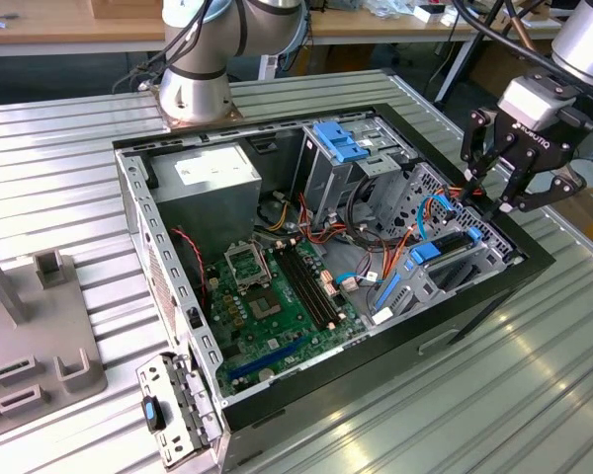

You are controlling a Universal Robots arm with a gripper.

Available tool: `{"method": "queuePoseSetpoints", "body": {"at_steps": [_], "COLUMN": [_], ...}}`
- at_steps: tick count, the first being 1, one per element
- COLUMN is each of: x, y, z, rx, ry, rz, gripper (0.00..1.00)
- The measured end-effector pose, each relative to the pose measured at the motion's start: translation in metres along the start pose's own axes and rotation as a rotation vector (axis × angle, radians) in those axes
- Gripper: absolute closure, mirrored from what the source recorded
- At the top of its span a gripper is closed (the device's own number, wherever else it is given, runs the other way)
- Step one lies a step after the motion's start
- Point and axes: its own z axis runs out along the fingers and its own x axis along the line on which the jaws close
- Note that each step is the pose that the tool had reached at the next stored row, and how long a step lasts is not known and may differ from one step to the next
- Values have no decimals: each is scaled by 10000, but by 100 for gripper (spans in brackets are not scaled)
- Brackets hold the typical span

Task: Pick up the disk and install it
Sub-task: 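Insert the first disk wire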

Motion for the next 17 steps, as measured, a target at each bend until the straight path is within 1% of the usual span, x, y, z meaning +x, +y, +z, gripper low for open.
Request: {"method": "queuePoseSetpoints", "body": {"at_steps": [7,11,15,17], "x": [0,1,1,1], "y": [-6,-9,-10,-10], "z": [1,1,3,3], "rx": [-1,-8,-19,-22], "ry": [-5,-19,-44,-50], "rz": [-102,-589,-1436,-1638], "gripper": [56,56,56,56]}}
